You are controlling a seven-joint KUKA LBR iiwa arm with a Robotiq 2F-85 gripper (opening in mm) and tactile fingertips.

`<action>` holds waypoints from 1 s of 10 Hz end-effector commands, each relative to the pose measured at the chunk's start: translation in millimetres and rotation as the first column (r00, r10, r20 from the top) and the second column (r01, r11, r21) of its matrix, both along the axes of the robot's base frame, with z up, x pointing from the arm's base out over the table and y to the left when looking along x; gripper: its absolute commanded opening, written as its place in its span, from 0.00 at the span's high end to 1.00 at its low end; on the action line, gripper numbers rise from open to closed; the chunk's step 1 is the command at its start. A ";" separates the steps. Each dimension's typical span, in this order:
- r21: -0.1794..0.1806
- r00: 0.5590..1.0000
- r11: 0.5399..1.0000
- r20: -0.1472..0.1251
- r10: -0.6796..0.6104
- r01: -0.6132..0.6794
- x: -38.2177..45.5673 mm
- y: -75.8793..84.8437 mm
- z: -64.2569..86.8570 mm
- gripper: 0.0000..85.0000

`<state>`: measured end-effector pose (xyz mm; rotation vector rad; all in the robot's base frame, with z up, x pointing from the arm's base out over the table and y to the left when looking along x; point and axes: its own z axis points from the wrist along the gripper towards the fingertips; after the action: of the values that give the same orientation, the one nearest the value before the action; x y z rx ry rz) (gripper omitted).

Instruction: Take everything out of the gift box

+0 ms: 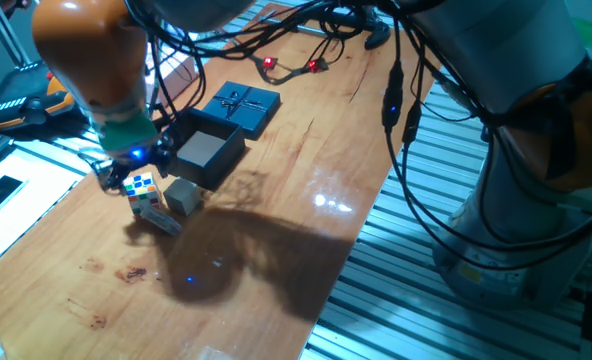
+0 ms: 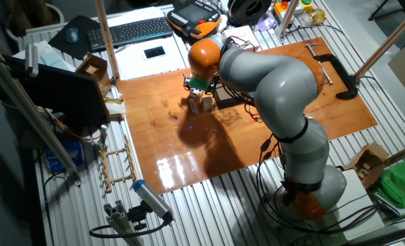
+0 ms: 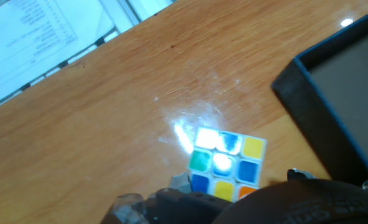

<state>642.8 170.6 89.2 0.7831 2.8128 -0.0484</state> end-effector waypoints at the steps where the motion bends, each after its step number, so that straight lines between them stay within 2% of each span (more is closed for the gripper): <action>1: 0.000 1.000 1.000 -0.005 -0.006 0.006 -3.3 -2.4 6.2 0.09; 3: 0.017 0.999 1.000 -0.034 0.003 -0.002 -14.1 -12.4 28.1 0.12; 5: 0.012 0.998 1.000 -0.061 0.023 -0.022 -23.0 -19.1 39.0 0.19; 7: 0.017 0.993 0.998 -0.104 0.063 -0.061 -34.2 -26.3 50.6 0.31; 10: 0.048 0.983 0.993 -0.140 0.116 -0.110 -51.2 -33.0 62.3 0.48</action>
<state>590.4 137.4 152.1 0.6479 3.0018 -0.0304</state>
